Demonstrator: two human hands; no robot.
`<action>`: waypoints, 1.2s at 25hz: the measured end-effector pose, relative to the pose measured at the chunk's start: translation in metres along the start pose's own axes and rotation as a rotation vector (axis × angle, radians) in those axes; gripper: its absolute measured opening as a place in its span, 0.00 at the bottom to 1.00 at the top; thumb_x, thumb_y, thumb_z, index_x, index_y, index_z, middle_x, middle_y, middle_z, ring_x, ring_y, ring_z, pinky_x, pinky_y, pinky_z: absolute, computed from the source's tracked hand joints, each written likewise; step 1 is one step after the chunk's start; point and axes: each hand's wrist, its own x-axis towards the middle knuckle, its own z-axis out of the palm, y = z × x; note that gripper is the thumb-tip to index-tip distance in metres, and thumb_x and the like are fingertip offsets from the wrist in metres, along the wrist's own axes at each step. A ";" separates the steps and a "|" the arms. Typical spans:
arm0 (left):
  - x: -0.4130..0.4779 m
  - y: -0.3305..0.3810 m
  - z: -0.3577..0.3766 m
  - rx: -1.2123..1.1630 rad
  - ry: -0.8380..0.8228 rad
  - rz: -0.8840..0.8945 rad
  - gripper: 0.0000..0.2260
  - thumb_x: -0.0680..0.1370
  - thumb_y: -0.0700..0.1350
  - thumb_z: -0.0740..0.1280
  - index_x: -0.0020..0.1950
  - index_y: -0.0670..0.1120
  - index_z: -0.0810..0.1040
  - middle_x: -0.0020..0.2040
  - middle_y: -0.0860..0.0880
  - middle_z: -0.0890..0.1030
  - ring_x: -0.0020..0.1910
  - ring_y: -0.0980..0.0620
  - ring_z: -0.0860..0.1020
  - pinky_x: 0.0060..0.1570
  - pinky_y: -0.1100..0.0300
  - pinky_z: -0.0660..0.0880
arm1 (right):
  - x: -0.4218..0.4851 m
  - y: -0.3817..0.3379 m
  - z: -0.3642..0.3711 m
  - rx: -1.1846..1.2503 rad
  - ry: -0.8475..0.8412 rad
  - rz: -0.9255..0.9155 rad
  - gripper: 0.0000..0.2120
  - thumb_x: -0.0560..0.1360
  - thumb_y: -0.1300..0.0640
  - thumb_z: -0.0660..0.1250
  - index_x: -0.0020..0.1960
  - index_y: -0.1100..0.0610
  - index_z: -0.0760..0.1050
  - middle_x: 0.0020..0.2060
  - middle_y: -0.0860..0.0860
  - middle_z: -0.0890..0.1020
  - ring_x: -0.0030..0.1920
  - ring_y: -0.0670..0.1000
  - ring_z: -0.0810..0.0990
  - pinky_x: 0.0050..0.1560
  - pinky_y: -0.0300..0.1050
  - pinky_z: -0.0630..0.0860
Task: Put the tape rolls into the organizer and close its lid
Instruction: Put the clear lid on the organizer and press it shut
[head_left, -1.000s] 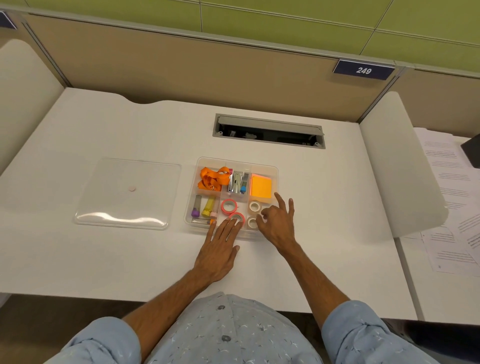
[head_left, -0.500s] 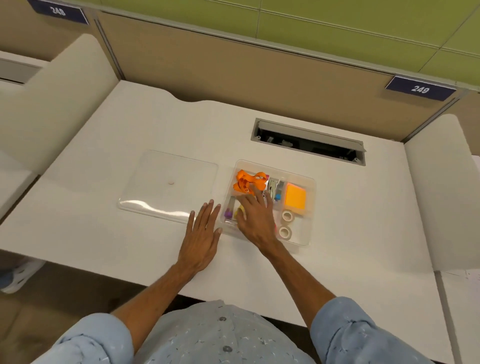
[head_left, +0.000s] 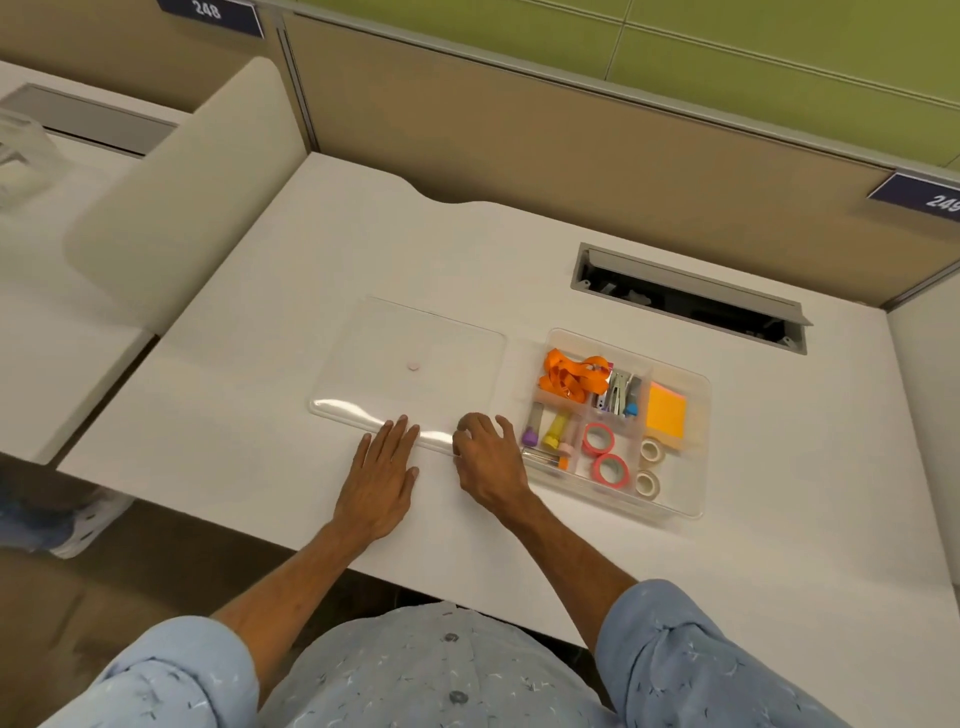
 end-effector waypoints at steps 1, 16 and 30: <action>0.000 -0.003 0.001 0.010 -0.002 0.015 0.28 0.89 0.50 0.53 0.86 0.47 0.46 0.88 0.46 0.47 0.87 0.47 0.48 0.87 0.45 0.47 | 0.001 -0.001 0.000 -0.009 0.006 0.005 0.17 0.85 0.54 0.66 0.73 0.57 0.76 0.74 0.53 0.75 0.74 0.54 0.73 0.85 0.57 0.58; 0.066 0.004 -0.080 0.135 0.626 0.195 0.25 0.78 0.26 0.63 0.70 0.47 0.79 0.68 0.49 0.83 0.74 0.46 0.77 0.81 0.42 0.65 | 0.016 0.028 -0.068 0.508 0.318 -0.056 0.20 0.79 0.52 0.74 0.69 0.51 0.76 0.68 0.46 0.80 0.70 0.49 0.78 0.70 0.48 0.73; 0.108 0.058 -0.137 0.054 0.851 0.115 0.22 0.87 0.41 0.57 0.81 0.55 0.65 0.77 0.51 0.73 0.84 0.49 0.61 0.84 0.38 0.52 | 0.009 0.066 -0.093 0.895 0.446 0.265 0.08 0.83 0.61 0.65 0.55 0.54 0.83 0.49 0.46 0.90 0.53 0.47 0.88 0.55 0.56 0.85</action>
